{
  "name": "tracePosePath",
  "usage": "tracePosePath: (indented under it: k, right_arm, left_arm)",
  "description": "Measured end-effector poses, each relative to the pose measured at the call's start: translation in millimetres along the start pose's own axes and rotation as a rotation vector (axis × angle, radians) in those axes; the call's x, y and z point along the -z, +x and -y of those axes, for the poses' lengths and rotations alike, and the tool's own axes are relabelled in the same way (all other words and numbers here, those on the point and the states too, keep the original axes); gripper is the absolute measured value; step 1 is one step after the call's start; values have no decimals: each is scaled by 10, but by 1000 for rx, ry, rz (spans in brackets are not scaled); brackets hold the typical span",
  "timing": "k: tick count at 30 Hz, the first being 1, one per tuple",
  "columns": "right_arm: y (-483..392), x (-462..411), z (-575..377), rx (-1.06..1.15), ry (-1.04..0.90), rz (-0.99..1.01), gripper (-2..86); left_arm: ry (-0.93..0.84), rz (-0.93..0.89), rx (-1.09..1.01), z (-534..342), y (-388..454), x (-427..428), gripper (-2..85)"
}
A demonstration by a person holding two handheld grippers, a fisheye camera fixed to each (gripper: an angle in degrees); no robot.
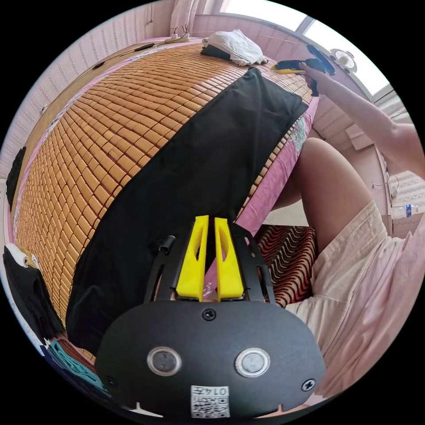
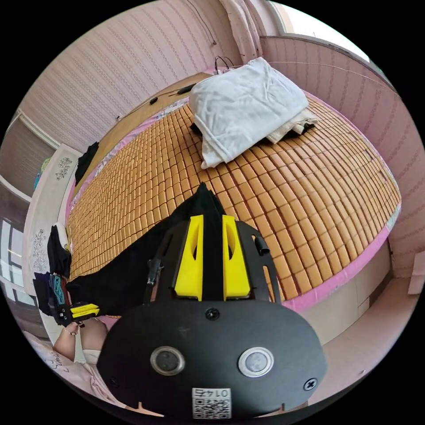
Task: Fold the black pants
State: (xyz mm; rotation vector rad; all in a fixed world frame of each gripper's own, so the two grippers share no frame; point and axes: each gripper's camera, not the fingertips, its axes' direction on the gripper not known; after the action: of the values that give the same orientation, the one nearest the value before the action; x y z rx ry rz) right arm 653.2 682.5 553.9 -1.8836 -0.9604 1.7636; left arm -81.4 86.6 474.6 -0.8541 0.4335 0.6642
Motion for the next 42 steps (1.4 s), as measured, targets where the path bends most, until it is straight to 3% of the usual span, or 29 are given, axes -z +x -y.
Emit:
tracePosePath:
  k: [4,7,18,23,28,30,33,36,42]
  right_arm:
    - [287,26,-763,-125,-10,-32,63]
    - [424,-163,-962,-205,-9,65,66]
    - [354,-205,-1175,-141,63,110,5]
    - [519,-850,-1265,-184,-41,130,4]
    - [570,-1122,-1438,-222,-28,182,4]
    - [531,-1187,-1505,-217,-31,159,5]
    - [424,-1196,-1625,-228,-22,-39,7]
    - [14,-1219,-1694,-106,-24,-183,7]
    - [-2247,-2035,-2074,593,-179,-116,-1]
  left_arm:
    - [34,-2,17,-55,-7,36,36]
    - [13,8,21,-79,-13,-23,38]
    - [9,-1,30,-157,-44,-98,39]
    - [8,-12,36,-202,-60,-107,40]
    - [0,-30,39,-270,-75,-106,40]
    - [-1,-33,37,-310,-65,-94,40]
    - [-16,-9,18,-399,-15,-81,43]
    - [1,5,20,-554,43,-30,47]
    - [82,38,169,-1021,-57,146,47]
